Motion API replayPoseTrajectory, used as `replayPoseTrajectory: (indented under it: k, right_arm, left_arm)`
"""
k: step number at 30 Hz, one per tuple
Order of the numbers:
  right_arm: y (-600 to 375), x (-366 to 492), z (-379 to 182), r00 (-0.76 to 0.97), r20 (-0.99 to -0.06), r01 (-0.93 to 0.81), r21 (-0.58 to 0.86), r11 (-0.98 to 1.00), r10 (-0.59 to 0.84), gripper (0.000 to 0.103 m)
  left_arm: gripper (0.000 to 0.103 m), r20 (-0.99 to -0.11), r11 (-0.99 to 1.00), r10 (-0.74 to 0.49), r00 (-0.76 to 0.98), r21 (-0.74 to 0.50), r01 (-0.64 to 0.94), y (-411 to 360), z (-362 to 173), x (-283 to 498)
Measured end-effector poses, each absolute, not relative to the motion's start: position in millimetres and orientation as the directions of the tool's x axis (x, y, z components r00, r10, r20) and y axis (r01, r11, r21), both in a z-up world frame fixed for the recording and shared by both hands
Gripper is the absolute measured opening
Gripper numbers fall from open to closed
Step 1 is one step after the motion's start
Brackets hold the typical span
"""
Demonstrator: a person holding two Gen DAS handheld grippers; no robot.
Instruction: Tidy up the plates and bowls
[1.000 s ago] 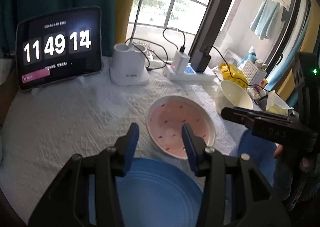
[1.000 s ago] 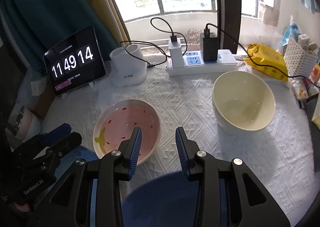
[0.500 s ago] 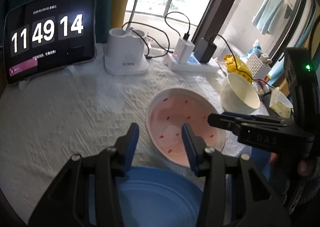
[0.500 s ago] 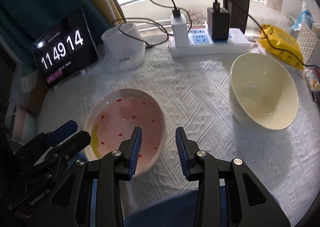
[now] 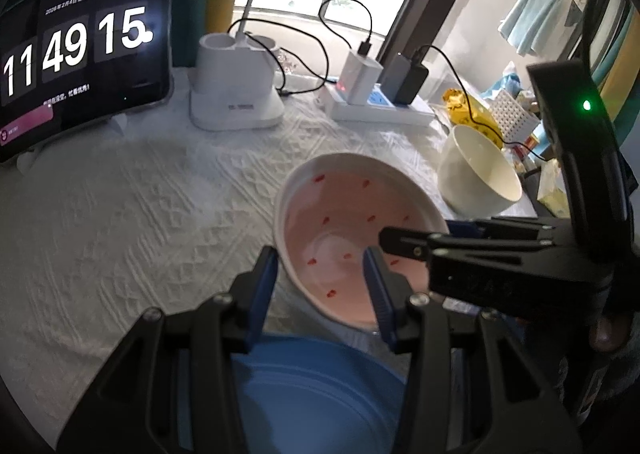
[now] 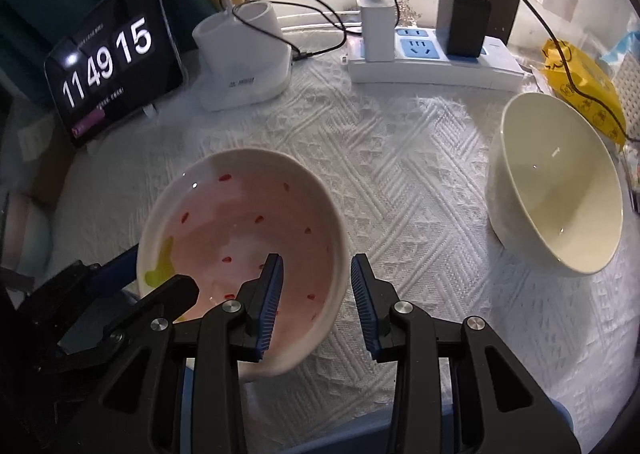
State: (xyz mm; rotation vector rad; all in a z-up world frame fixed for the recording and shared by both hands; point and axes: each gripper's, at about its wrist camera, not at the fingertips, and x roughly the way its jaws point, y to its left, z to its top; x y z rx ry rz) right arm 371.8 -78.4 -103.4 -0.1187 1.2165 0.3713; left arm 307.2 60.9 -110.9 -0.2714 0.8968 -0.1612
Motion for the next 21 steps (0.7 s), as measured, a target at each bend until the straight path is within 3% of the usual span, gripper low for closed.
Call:
replayPoseTrajectory:
  k: [6,12,21]
  right_arm:
    - [-73.2,370.3,-105.3,0.301,-0.929,-0.367,0.095,0.925,0.215,0.037]
    - [-74.2,369.2,-104.4,0.322,-0.923,-0.367,0.081,0.927,0.208,0.029]
    - [-73.5,364.8,-98.6,0.357,-0.908,-0.370,0.077,0.926,0.218,0.029]
  left_arm:
    - [0.044,-0.738,0.954,-0.250,0.627,-0.299,0.028,61.8,-111.7,306.6]
    - [0.038,-0.743,0.953,-0.248,0.622,-0.303,0.019,64.5,-116.1,310.1]
    - [0.038,-0.719,0.957,-0.233,0.655,-0.290,0.022,65.0,-110.3,304.5]
